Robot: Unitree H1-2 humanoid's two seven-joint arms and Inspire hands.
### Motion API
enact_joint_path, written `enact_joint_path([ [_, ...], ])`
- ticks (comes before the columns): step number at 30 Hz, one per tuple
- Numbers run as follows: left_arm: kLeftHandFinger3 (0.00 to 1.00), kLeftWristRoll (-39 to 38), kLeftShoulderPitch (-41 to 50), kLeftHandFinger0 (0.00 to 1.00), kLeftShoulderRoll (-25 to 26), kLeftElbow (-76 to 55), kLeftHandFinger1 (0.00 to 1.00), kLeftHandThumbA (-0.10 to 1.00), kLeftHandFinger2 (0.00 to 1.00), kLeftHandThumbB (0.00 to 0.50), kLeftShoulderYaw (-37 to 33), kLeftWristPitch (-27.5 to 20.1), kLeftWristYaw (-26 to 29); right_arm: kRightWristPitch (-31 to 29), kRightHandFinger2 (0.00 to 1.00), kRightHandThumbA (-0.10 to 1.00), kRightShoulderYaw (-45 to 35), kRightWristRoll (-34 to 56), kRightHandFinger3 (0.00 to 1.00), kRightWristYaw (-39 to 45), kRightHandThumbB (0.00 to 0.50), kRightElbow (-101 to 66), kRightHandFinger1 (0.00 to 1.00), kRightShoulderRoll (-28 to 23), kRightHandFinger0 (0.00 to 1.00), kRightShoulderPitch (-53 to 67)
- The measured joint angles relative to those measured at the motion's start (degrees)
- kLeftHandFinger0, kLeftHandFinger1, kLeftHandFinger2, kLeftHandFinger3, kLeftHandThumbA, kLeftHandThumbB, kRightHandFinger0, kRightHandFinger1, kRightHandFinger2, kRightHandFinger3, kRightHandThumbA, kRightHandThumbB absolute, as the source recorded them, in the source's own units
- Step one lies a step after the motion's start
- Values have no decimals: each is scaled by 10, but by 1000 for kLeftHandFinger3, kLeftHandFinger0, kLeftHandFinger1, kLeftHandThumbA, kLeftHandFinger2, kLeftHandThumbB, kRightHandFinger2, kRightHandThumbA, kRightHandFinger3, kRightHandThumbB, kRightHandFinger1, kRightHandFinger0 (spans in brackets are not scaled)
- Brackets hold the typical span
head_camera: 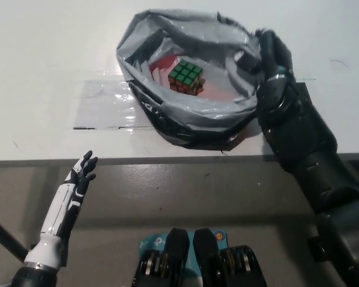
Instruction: Use the right hand to pick up a rubix's cube and place it into a plastic bag and lift the bag
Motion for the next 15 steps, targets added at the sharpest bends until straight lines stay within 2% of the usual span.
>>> enact_joint_path([
  [3, 1000, 0, 0, 976, 0, 0, 1000, 1000, 1000, 125, 0, 0, 0, 1, 625, 65, -19, 19, 479, 15, 241, -55, 366, 0, 6, 13],
  [6, 1000, 1, 0, 967, 0, 0, 1000, 1000, 1000, 120, 0, 1, 0, 5, 708, 28, -35, 43, 633, 36, 237, -121, 408, 0, 2, 33],
  [7, 1000, 2, 0, 966, 0, 0, 1000, 1000, 1000, 120, 0, 1, 0, 9, 723, -8, -41, 51, 675, 44, 238, -139, 392, 1, 0, 37],
  [8, 1000, 2, 0, 964, 0, 0, 1000, 1000, 1000, 123, 0, 0, 0, 16, 725, -96, -51, 64, 788, 53, 210, -164, 344, 3, 0, 40],
  [9, 1000, 4, 0, 963, 1, 0, 1000, 1000, 1000, 123, -1, 0, 0, 24, 714, -99, -64, 81, 675, 66, 211, -190, 329, 6, 0, 41],
  [10, 1000, 4, 0, 963, 1, 0, 1000, 1000, 1000, 130, -1, 0, 0, 26, 709, -100, -69, 87, 768, 69, 195, -196, 317, 8, 0, 41],
  [11, 1000, 4, -1, 961, 1, 0, 1000, 1000, 1000, 134, -1, 1, 0, 30, 699, -100, -83, 99, 745, 74, 183, -204, 313, 12, 0, 40],
  [14, 1000, 4, 0, 962, 1, 0, 1000, 1000, 1000, 130, -1, 1, 0, 46, 619, -100, -119, 134, 683, 87, 167, -207, 206, 25, 0, 41],
  [15, 1000, 4, 0, 957, 1, 1, 1000, 1000, 1000, 137, -1, 1, 0, 51, 589, -100, -131, 145, 693, 90, 139, -207, 159, 29, 0, 41],
])
